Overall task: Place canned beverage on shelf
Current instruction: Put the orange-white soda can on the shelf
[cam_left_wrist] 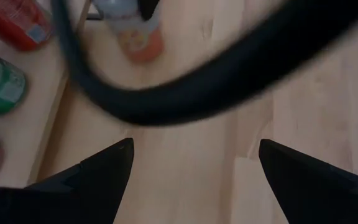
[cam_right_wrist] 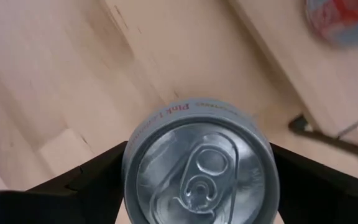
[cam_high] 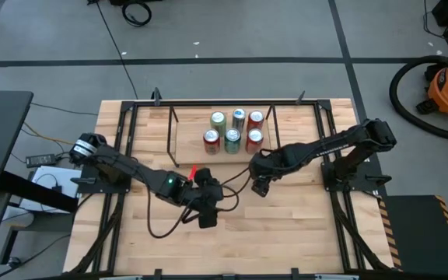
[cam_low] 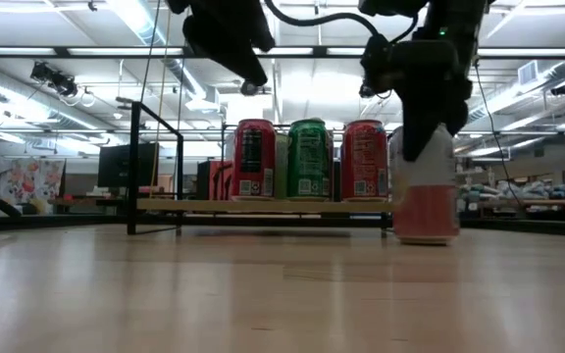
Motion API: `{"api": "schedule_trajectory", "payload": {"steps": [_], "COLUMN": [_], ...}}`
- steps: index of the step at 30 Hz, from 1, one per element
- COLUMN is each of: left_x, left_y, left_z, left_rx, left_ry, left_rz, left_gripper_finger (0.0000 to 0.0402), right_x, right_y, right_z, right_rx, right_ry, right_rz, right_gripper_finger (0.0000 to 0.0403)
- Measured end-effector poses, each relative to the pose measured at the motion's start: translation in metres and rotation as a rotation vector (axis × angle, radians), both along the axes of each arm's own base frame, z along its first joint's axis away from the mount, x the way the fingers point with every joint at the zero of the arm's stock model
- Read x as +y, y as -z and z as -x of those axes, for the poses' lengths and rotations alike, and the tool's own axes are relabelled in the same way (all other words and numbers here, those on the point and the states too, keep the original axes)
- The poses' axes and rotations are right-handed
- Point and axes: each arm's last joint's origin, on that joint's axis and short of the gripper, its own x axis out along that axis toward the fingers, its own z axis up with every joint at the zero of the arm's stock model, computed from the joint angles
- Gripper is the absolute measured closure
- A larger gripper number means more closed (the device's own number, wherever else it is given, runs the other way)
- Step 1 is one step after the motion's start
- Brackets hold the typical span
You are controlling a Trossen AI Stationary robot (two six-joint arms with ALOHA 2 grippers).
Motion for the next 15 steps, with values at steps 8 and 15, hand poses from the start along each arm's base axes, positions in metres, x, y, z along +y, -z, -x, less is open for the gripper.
{"api": "schedule_trajectory", "payload": {"steps": [8, 15], "left_x": [-0.009, -0.01], "left_y": [0.0, -0.001], "left_z": [0.001, -0.001], "left_rx": [-0.027, -0.048], "left_ry": [-0.012, -0.01], "left_rz": [0.04, 0.048], "left_gripper_finger": [0.0044, 0.0044], "right_x": [0.006, 0.014], "right_y": [-0.002, -0.005], "right_z": [-0.007, -0.013], "right_rx": [-0.081, -0.152], "right_ry": [-0.042, -0.094], "right_rz": [-0.022, -0.023], "right_gripper_finger": [0.005, 0.005]}}
